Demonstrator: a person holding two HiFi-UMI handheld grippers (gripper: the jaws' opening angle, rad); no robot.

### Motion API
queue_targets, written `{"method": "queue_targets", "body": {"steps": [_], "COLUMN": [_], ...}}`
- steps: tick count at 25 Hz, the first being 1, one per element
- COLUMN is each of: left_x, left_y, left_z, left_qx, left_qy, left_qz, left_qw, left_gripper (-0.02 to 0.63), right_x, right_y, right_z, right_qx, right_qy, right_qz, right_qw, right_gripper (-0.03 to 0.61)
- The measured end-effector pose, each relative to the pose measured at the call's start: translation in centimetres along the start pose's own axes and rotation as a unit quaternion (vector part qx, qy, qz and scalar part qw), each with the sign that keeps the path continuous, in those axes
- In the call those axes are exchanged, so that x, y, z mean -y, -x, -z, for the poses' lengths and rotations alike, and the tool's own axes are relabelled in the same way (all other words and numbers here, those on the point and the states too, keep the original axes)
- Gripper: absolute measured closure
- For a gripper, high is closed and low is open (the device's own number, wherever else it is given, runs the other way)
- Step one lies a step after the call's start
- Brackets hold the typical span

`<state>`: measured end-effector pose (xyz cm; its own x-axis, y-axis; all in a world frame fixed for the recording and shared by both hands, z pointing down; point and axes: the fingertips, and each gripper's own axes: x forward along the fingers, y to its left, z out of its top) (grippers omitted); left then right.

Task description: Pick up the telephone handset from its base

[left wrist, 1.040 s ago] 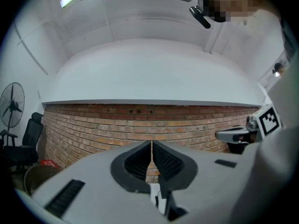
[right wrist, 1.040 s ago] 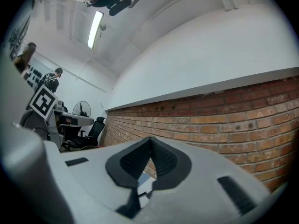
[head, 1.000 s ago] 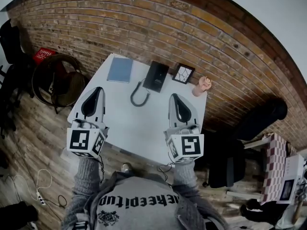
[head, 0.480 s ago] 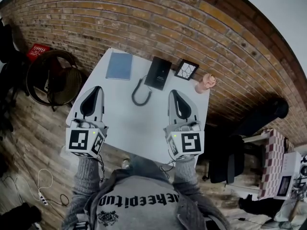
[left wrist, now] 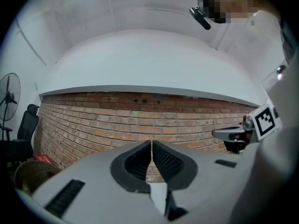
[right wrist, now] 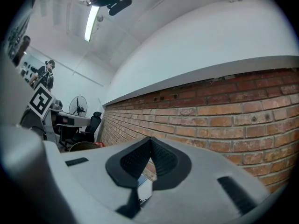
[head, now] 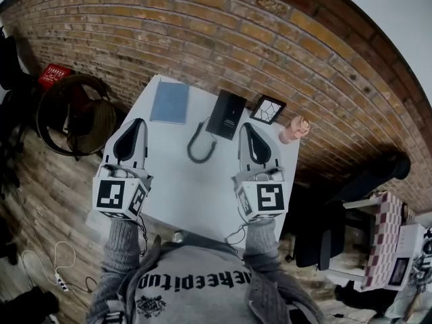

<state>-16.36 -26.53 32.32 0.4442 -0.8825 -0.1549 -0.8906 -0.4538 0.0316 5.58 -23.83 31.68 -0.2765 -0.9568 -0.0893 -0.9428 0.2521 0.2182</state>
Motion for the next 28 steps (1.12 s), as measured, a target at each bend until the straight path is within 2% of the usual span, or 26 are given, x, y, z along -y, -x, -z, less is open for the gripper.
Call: {"method": "queue_targets", "body": {"steps": [7,13,21,28], "left_x": [0.4,1.7,5.5,8.0], "left_y": [-3.7,-6.5,-10.3,-14.4], "left_z": [3.1,7.5,13.6,18.3], "left_qx": [-0.036,-0.096,-0.168,-0.214], "left_qy": [0.010,0.028,0.062,0.103], "left_qz": [0.022,0.057,0.132,0.176], "left_qw": [0.9990,0.9934,0.9749,0.9554], "left_gripper": [0.600,0.600,0.600,0.597], "right_x": [1.6,2.6,4.0,4.9], "right_y": [-2.9,-4.3,-5.0,-5.0], "right_z": [3.1,6.4,10.0,12.4], "right_qx": [-0.024,-0.052,-0.083,-0.105], "right_qy": [-0.017,-0.041,-0.055,-0.064], "right_qz": [0.003,0.007,0.014,0.012], "right_qw": [1.000,0.998,0.995,0.992], "right_gripper": [0.572,0.572,0.572,0.574]}}
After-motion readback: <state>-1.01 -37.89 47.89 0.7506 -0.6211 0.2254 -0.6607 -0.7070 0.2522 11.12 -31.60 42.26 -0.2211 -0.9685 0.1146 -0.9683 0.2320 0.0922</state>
